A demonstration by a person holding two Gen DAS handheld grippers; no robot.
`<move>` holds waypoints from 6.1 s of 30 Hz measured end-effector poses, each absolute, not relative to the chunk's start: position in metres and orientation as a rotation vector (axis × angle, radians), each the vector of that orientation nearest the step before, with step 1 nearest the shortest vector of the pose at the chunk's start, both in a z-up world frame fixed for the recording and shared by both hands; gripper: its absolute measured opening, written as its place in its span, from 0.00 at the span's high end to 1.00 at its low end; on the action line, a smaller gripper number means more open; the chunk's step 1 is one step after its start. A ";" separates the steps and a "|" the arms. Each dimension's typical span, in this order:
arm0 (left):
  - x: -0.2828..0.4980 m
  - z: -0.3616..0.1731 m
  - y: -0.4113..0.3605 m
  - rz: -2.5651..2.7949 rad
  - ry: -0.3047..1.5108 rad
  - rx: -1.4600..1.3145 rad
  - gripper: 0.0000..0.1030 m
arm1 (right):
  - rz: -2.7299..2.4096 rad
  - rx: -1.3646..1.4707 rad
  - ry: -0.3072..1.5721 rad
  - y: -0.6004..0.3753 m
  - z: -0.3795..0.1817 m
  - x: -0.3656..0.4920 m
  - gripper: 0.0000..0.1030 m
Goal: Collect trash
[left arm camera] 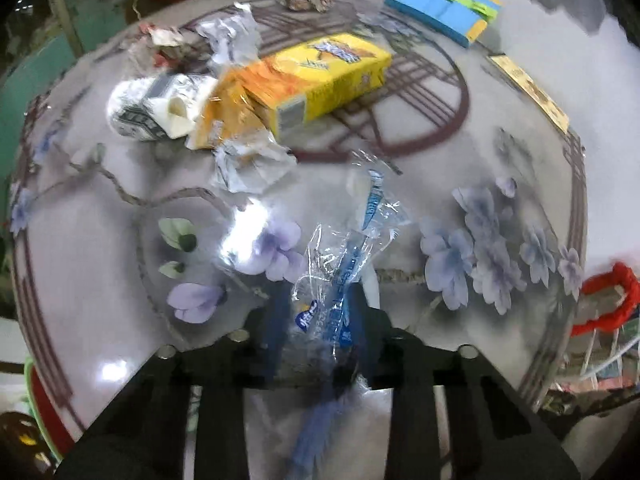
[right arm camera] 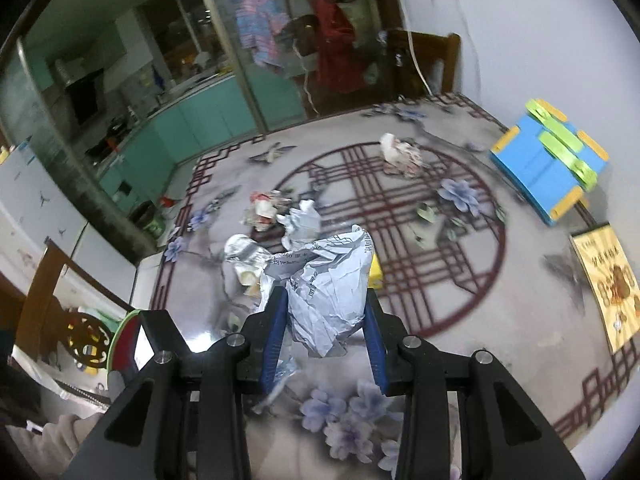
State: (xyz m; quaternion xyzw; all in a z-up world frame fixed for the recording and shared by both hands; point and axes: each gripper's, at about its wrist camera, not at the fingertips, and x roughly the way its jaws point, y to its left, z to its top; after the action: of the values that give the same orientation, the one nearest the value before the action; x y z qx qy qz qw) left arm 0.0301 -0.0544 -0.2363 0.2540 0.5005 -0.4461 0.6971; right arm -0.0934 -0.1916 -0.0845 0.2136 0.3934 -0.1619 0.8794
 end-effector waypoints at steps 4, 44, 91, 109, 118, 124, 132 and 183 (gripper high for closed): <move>0.040 -0.210 -0.035 -0.882 1.104 0.438 0.91 | -0.321 0.482 0.830 -0.199 -0.092 -0.096 0.66; 0.100 -0.117 0.230 -0.253 0.952 0.066 0.91 | 0.211 0.247 0.866 0.045 -0.088 0.048 0.66; 0.171 -0.201 0.333 -0.115 1.150 -0.023 0.91 | 0.425 0.157 1.052 0.194 -0.162 0.139 0.66; 0.184 -0.189 0.327 -0.102 1.099 -0.006 0.47 | 0.380 0.218 1.017 0.177 -0.165 0.145 0.45; 0.175 -0.172 0.315 -0.132 1.072 -0.008 0.43 | 0.352 0.234 0.994 0.158 -0.152 0.131 0.45; 0.167 -0.160 0.297 -0.167 1.052 -0.004 0.38 | 0.315 0.251 0.974 0.133 -0.144 0.110 0.45; 0.148 -0.158 0.249 -0.254 1.057 0.033 0.33 | 0.193 0.173 0.992 0.077 -0.145 0.072 0.45; 0.088 -0.223 -0.103 -0.516 1.277 0.100 0.75 | 0.077 0.415 0.956 -0.301 -0.141 -0.026 0.65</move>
State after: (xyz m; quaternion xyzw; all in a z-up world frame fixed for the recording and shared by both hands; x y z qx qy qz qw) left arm 0.0875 -0.1034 -0.2228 0.0462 0.5891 -0.2381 0.7708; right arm -0.0261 -0.3010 -0.1406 0.1981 0.4567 0.0367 0.8665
